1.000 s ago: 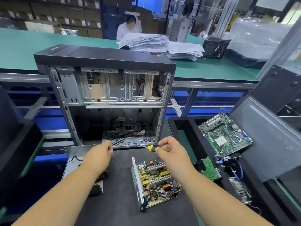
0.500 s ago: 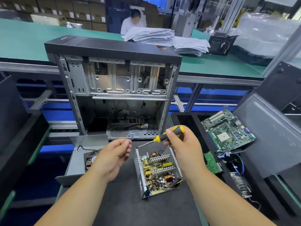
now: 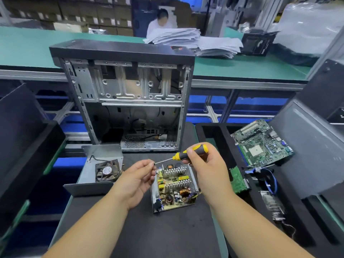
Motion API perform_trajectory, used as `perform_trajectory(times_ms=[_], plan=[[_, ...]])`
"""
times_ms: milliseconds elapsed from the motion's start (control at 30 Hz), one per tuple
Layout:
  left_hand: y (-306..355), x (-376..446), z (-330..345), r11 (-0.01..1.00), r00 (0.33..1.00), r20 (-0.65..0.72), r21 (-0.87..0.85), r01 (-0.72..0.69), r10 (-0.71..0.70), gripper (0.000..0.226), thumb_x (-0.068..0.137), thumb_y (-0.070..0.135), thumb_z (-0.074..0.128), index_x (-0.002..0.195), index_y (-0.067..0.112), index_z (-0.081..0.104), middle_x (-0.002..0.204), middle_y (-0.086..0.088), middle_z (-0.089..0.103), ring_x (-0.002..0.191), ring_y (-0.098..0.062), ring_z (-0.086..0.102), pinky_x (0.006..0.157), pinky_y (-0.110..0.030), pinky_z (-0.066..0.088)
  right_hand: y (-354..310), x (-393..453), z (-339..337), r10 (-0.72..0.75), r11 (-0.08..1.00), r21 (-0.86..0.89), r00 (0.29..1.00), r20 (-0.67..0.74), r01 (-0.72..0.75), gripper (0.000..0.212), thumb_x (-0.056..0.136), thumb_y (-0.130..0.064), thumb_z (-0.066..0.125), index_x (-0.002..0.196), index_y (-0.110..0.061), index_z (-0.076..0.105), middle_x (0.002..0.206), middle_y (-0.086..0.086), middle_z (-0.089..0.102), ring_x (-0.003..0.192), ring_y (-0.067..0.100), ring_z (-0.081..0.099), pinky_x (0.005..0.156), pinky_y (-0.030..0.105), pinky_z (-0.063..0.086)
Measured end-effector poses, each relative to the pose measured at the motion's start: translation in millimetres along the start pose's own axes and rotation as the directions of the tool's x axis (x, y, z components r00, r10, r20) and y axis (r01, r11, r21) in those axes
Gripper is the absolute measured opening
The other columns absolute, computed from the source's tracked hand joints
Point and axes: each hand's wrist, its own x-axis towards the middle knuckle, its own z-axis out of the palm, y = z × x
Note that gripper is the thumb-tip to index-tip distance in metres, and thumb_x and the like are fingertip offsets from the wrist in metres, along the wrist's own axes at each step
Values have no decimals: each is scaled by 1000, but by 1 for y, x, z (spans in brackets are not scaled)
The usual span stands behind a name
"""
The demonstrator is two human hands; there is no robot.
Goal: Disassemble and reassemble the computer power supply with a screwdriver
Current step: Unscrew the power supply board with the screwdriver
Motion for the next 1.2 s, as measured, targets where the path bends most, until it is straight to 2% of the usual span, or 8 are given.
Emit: perform_trajectory(times_ms=[133,333,467,633,800,1000,1067,1200], plan=[[-16,-9,13,1000,998,-57,1,-22,22,7,79,15,67,84,11,68,72,-1,63,63,-8,60,56,-18,53,6,-10,-22,35,999,24,998,51,-36,15,92,-21,59,79,-27,61,90,2,75,91,19,72,83,35,51],[-37,-31,32,997,986,-147,32,-69,73,15,74,19,70,86,10,69,71,1,65,63,-6,62,56,-16,53,15,-17,-50,45,990,130,993,113,-60,12,88,-19,60,79,-27,61,85,-5,74,87,18,74,75,23,55],[-53,-53,40,996,980,-187,60,-63,73,13,74,18,69,84,10,68,69,2,64,60,-4,61,54,-15,52,25,-27,-65,50,989,133,986,158,-71,7,86,-23,62,80,-27,61,87,0,74,92,22,72,84,38,55],[-69,-82,42,994,964,-250,86,-71,91,4,90,10,62,88,9,65,71,2,65,59,-3,60,54,-14,52,27,-43,-76,46,987,135,968,247,-82,8,93,-7,60,89,-14,60,80,-8,74,77,4,71,61,9,49],[-71,-105,45,962,948,-251,236,-137,196,7,90,5,62,85,5,66,72,-2,66,60,-5,61,57,-14,52,23,-46,-80,65,990,99,953,296,-98,15,91,-7,62,95,-21,61,74,-19,70,69,-7,64,58,4,43],[-74,-109,45,850,933,-178,492,-191,313,7,88,2,67,84,6,70,71,-5,67,66,-11,61,65,-18,52,31,-48,-85,103,985,105,955,279,-138,13,79,-24,65,88,-33,62,80,-14,72,79,4,70,72,18,51],[-79,-106,43,824,933,-154,531,-200,326,5,86,3,71,84,8,71,69,-4,66,66,-12,60,64,-18,51,38,-51,-86,136,979,113,953,269,-172,14,81,-21,66,89,-32,63,81,-8,74,82,13,72,78,29,54],[-93,-100,38,813,943,-119,548,-200,312,14,77,14,81,88,21,74,80,3,69,74,-9,63,69,-17,50,52,-61,-85,184,976,71,955,232,-205,14,83,-21,68,92,-30,63,82,-5,74,85,19,72,82,35,54]])
